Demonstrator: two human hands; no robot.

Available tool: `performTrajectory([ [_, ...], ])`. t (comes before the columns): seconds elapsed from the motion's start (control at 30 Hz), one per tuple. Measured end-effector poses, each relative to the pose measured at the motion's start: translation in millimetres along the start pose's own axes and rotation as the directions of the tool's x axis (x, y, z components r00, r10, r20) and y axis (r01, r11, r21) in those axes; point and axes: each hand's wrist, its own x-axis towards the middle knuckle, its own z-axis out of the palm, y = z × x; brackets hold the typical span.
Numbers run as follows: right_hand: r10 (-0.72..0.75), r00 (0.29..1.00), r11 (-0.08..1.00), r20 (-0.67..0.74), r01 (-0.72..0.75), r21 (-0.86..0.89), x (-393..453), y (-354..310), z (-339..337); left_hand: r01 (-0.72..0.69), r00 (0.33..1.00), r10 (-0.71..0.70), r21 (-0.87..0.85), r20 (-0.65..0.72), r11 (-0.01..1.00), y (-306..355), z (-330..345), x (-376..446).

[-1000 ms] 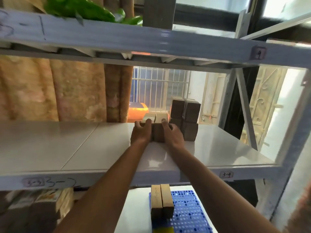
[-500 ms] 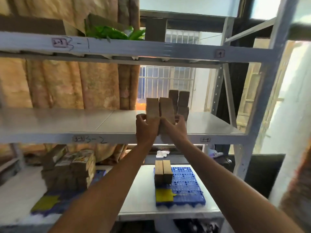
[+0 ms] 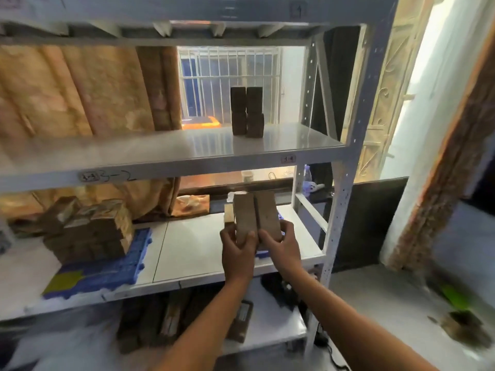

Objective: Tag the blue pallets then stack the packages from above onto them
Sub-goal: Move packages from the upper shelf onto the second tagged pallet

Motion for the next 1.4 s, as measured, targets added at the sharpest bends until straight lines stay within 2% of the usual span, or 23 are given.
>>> performTrajectory([
  [0.27, 0.126, 0.992, 0.988, -0.004, -0.126, -0.093, 50, 77, -3, 0.14, 0.973, -0.157, 0.109, 0.17, 0.984, -65, 52, 39],
  [0.47, 0.226, 0.974, 0.957, -0.018, -0.226, -0.184, 140, 124, 12, 0.103, 0.953, -0.159, 0.219, 0.257, 0.97, -122, 100, 123],
  [0.7, 0.357, 0.934, 0.901, -0.032, -0.353, -0.251, 228, 168, 36, 0.159, 0.884, -0.29, 0.348, 0.366, 0.924, -171, 141, 209],
  [0.8, 0.384, 0.922, 0.884, -0.046, -0.381, -0.269, 251, 182, 44, 0.163, 0.832, -0.357, 0.427, 0.425, 0.889, -181, 141, 233],
  [0.87, 0.403, 0.914, 0.875, -0.046, -0.399, -0.275, 261, 187, 50, 0.096, 0.788, -0.353, 0.466, 0.504, 0.88, -184, 135, 236],
  [0.93, 0.422, 0.905, 0.868, -0.05, -0.419, -0.267, 268, 191, 57, -0.084, 0.809, -0.196, 0.44, 0.553, 0.894, -184, 126, 235],
  [1.0, 0.425, 0.904, 0.873, -0.047, -0.422, -0.244, 273, 192, 65, -0.274, 0.892, 0.076, 0.401, 0.445, 0.874, -182, 113, 239],
  [1.03, 0.424, 0.905, 0.876, -0.04, -0.421, -0.236, 276, 193, 70, -0.32, 0.926, 0.184, 0.426, 0.329, 0.846, -183, 107, 246],
  [1.07, 0.423, 0.906, 0.878, -0.03, -0.417, -0.234, 280, 194, 73, -0.304, 0.951, 0.231, 0.473, 0.206, 0.827, -186, 100, 255],
  [1.1, 0.423, 0.906, 0.878, -0.019, -0.415, -0.24, 283, 194, 77, -0.218, 0.976, 0.197, 0.515, 0.095, 0.829, -189, 93, 265],
  [1.13, 0.428, 0.904, 0.874, -0.012, -0.417, -0.249, 286, 194, 79, -0.087, 0.996, 0.089, 0.532, 0.022, 0.842, -194, 86, 274],
  [1.2, 0.444, 0.896, 0.866, 0.0, -0.429, -0.259, 290, 195, 83, 0.152, 0.982, -0.187, 0.518, 0.017, 0.842, -205, 77, 283],
  [1.27, 0.447, 0.894, 0.867, 0.019, -0.428, -0.257, 289, 196, 84, 0.203, 0.954, -0.285, 0.505, 0.089, 0.839, -213, 72, 286],
  [1.4, 0.459, 0.888, 0.863, 0.041, -0.435, -0.256, 287, 193, 82, 0.183, 0.951, -0.279, 0.478, 0.138, 0.859, -218, 63, 286],
])
